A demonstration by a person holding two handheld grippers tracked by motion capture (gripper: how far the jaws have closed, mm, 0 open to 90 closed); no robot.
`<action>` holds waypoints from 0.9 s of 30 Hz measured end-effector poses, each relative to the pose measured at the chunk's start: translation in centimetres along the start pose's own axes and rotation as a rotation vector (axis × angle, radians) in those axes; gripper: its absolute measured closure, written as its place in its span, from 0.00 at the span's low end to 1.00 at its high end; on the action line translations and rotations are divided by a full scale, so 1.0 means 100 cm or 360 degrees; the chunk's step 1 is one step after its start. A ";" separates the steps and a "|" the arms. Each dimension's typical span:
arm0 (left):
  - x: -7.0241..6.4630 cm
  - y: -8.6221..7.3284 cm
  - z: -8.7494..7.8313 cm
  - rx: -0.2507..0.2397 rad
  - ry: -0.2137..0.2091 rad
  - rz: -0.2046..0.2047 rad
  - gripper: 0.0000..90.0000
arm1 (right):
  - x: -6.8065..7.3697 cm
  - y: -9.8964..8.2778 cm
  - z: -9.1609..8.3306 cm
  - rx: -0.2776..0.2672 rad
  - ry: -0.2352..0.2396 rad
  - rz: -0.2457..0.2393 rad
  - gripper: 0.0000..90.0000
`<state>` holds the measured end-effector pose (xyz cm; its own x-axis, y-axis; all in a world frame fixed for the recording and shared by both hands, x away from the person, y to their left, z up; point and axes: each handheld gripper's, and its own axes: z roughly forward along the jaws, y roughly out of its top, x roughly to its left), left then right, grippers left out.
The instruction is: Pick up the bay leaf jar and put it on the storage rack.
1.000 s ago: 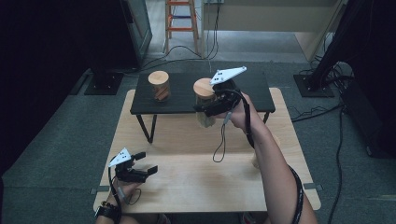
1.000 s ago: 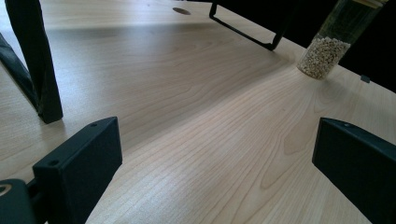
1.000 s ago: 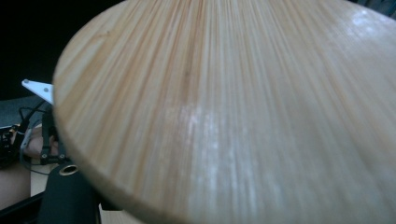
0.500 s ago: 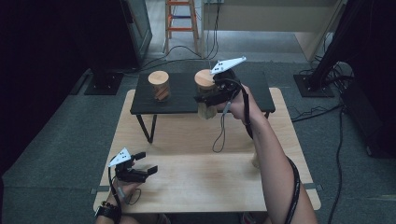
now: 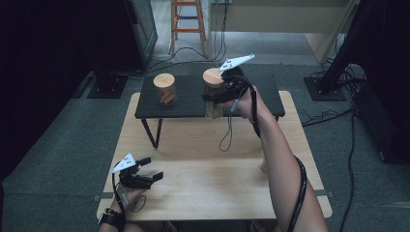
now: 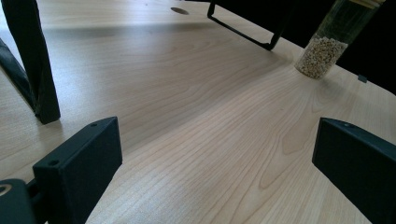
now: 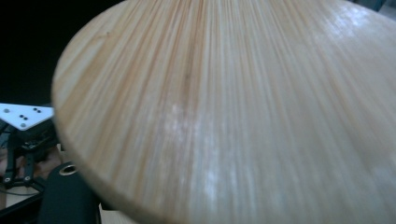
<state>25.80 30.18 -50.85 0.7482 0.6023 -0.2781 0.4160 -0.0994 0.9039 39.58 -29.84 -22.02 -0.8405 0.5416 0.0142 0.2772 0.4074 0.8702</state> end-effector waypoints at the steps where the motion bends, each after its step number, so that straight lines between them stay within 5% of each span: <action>1: 0.000 0.000 0.000 0.0000 -0.0001 0.0000 0.02 | -0.001 0.000 0.000 -0.0002 -0.0003 0.0007 0.28; 27: -0.001 0.001 0.001 0.0009 0.0000 0.0009 0.02 | -0.025 0.015 0.027 -0.0010 0.0002 -0.0005 0.28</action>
<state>25.82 30.04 -50.79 0.7507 0.6017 -0.2730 0.4146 -0.1072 0.9037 43.40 -28.60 -22.08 -0.8420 0.5393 0.0123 0.2718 0.4044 0.8733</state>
